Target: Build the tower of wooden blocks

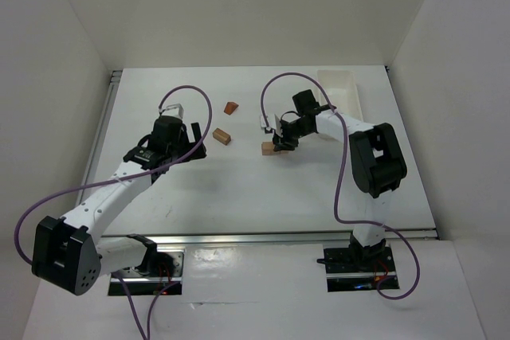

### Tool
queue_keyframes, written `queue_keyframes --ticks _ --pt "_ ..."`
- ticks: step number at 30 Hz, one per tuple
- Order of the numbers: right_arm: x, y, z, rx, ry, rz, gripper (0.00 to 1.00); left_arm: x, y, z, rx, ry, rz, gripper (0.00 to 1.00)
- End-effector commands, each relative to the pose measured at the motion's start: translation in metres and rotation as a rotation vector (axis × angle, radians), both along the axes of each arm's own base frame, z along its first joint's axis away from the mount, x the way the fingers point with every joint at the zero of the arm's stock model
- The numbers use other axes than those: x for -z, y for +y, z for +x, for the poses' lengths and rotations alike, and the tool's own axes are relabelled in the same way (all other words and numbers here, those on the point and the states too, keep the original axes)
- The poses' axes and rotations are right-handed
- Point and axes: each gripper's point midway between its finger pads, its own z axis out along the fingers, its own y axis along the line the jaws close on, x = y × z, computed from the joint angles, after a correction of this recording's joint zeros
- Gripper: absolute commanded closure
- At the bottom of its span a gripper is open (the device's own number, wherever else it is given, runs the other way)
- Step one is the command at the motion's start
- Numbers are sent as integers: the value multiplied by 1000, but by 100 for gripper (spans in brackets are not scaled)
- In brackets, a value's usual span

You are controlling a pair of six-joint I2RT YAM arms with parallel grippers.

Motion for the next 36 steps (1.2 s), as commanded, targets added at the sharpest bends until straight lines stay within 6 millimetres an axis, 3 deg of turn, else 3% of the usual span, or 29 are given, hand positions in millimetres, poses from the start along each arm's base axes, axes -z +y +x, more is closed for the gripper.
queue_keyframes --ticks 1,12,17,27,36 --pt "-6 0 14 6 -26 26 72 -16 -2 10 18 -44 -3 0" --pt "-6 -1 16 11 -19 13 69 -13 -4 10 25 -34 -6 0" --pt "-5 -1 14 11 -10 10 56 -13 -4 10 25 -34 -6 0" --pt "-9 -2 16 35 -10 13 55 -13 -4 10 25 -34 -6 0" --pt "-22 -3 22 60 -44 15 45 -18 -6 10 32 -49 -17 0"
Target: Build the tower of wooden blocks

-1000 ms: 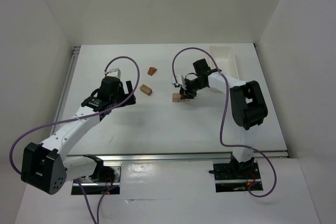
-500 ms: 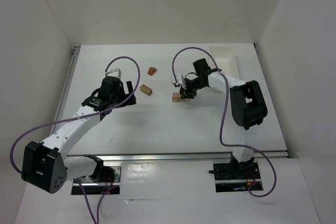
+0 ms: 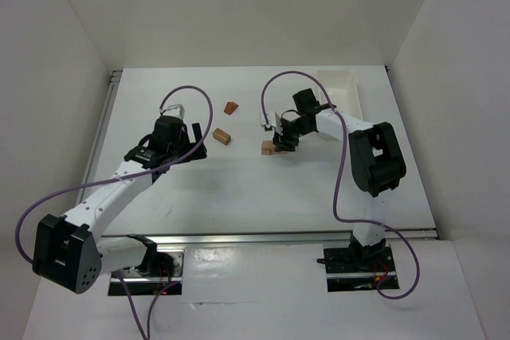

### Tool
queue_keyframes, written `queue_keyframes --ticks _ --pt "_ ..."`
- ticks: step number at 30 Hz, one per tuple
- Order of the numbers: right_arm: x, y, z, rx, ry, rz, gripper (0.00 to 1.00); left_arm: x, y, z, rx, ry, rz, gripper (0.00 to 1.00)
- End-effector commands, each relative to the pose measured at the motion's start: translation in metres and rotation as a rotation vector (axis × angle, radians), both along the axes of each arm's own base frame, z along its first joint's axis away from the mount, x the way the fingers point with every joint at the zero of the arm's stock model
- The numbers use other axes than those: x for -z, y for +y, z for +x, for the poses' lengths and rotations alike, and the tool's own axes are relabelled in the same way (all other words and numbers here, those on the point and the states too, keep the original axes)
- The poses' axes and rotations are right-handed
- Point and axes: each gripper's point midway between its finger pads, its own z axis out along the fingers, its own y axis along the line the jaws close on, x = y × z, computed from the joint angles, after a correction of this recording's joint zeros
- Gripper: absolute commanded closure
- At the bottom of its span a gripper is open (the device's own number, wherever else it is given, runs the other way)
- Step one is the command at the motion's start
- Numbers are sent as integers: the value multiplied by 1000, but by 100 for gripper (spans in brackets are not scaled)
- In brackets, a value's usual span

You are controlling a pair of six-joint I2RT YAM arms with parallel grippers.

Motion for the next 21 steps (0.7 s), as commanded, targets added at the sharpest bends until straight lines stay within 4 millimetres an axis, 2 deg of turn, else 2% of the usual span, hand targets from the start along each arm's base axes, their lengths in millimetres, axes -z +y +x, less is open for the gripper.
queue_keyframes --ticks 1,7,9,10,12,13,14,15,16,17,18,19,20,21 --pt "-23 1 16 18 -65 26 45 -21 -5 11 26 -62 -16 0" --pt "-58 5 22 33 -154 79 42 -28 -15 17 87 -109 -41 2" --pt "-74 6 23 46 -191 102 42 -28 -24 19 115 -113 -35 15" --pt "-79 6 23 58 -198 113 42 -32 -29 23 124 -123 -39 39" --pt "-90 4 32 125 -247 136 43 -26 -38 30 137 -107 -29 59" --pt "-104 2 30 164 -258 162 45 -25 -46 31 164 -110 -21 67" --pt "-109 -3 36 225 -276 164 53 -23 -51 34 175 -109 -21 73" --pt "-115 -4 42 274 -310 193 62 -23 -58 38 186 -115 -24 83" --pt "-120 -7 44 320 -315 210 66 -11 -64 40 204 -89 -23 90" --pt "-130 -10 44 398 -290 249 73 -10 -74 41 224 -93 -25 94" --pt "-131 -22 52 488 -304 246 82 -13 -84 47 244 -115 -42 98" --pt "-136 -25 54 537 -292 265 87 -7 -91 47 262 -107 -48 100" --pt "-130 -26 52 613 -217 297 89 3 -102 50 283 -85 -63 100" --pt "-132 -31 53 679 -203 310 93 9 -107 52 285 -75 -80 100"
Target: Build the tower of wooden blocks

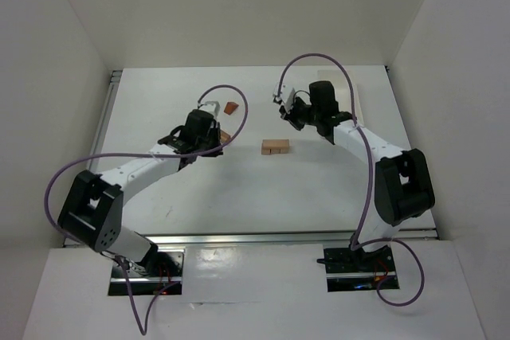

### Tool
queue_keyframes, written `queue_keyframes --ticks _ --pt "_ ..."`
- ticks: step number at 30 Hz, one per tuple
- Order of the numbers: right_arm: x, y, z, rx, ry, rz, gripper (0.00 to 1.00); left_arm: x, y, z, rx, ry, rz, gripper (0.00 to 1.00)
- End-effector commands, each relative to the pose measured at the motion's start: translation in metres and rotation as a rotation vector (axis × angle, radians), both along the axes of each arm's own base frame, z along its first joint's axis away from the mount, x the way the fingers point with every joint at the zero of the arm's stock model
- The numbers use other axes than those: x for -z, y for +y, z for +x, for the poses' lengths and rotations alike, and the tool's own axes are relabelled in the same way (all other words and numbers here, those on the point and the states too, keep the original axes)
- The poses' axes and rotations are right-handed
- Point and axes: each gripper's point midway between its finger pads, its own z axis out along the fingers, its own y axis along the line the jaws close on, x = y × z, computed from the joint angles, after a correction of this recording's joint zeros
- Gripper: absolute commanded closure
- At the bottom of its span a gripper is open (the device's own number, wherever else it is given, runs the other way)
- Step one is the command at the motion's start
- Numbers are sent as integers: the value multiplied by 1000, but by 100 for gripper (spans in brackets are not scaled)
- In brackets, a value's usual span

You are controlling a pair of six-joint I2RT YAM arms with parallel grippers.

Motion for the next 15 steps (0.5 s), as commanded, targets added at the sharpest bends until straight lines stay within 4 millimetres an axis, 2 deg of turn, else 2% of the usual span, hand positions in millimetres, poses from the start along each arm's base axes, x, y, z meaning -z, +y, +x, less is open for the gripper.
queue_keyframes --ticks 1,2,3,5,6,10,14,15 --pt "-22 -18 18 301 51 183 98 -9 -40 21 69 -58 -85 100" --pt "-26 -21 19 351 70 213 100 -10 -53 23 88 -67 -99 100" --pt "-6 -37 15 536 189 245 100 18 -80 36 87 -40 -40 100" --pt "-3 -39 12 581 233 270 100 24 -92 33 111 -31 -34 100" --pt "7 -45 7 623 253 266 100 35 -101 39 120 -15 -25 100" --pt "19 -54 -7 688 304 312 100 48 -119 44 132 12 -56 100" --pt "30 -52 -15 707 357 331 100 59 -122 47 131 24 -49 100" --pt "33 -52 -15 714 372 334 100 55 -122 51 124 11 -49 100"
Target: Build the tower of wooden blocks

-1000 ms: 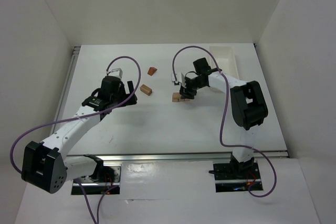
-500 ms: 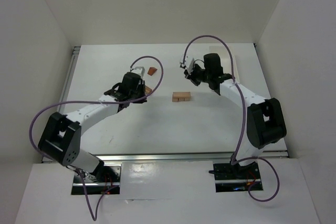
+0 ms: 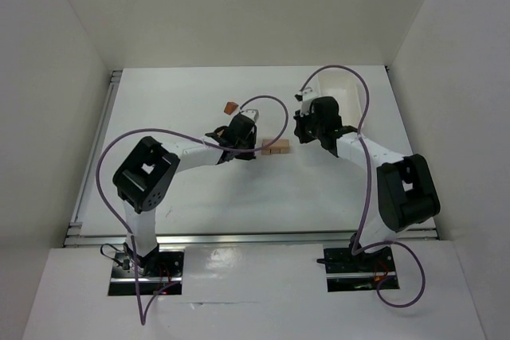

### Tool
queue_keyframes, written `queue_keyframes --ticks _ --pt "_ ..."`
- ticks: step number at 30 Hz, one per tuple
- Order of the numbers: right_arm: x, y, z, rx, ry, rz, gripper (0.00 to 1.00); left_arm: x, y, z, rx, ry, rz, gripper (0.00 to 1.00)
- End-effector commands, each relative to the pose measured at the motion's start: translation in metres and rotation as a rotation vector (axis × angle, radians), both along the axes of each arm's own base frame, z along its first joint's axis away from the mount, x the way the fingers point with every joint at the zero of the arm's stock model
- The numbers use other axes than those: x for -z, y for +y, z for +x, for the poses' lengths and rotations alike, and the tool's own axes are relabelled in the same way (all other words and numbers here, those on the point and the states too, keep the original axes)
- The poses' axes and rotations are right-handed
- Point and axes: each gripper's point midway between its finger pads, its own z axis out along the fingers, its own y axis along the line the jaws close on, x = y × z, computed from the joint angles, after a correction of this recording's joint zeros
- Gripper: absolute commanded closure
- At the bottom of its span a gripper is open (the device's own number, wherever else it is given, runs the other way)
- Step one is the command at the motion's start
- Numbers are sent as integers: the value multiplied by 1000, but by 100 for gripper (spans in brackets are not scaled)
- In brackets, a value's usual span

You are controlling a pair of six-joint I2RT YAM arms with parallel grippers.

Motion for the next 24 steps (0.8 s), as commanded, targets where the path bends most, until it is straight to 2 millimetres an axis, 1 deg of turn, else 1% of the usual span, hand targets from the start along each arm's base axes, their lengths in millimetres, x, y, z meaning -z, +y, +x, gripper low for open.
queue_keyframes --ticks 1,2,3,4,6,8,9,10,11,13,14,17,18,21,22,24 --pt "-11 -1 3 79 -4 73 100 -21 -12 23 -31 -64 -65 100" --pt "-11 -1 3 79 -4 73 100 -16 -10 24 -39 -60 -53 100" --pt "-6 -3 3 99 13 74 100 -12 -10 23 -48 -49 -55 100" --pt "0 -2 1 92 32 73 100 -14 -12 26 -48 -62 -65 100" --pt "3 -1 -2 109 52 90 100 -10 -13 27 -56 -56 -72 100" --pt "13 -4 -5 126 80 80 100 1 -15 26 -56 -37 -73 100" --pt "13 -4 -6 126 80 80 100 -1 -17 26 -49 -40 -84 100" --pt "13 -3 -6 119 83 85 100 4 -17 26 -49 -33 -78 100" --pt "16 -4 -9 119 91 82 100 0 -22 25 -40 -39 -84 100" --pt "16 -4 -9 119 91 82 100 0 -21 27 -49 -45 -77 100" --pt "22 -6 -12 127 106 70 100 0 -21 27 -49 -45 -77 100" --pt "21 -4 -13 123 113 83 100 -1 -25 25 -39 -52 -83 100" --pt "21 -2 -14 115 115 89 100 4 -25 25 -40 -43 -77 100" --pt "21 -2 -14 115 115 89 100 4 -26 23 -32 -39 -82 100" --pt "21 -2 -14 115 115 89 100 9 -26 23 -32 -30 -76 100" --pt "21 -2 -14 115 115 89 100 7 -27 24 -38 -35 -88 100"
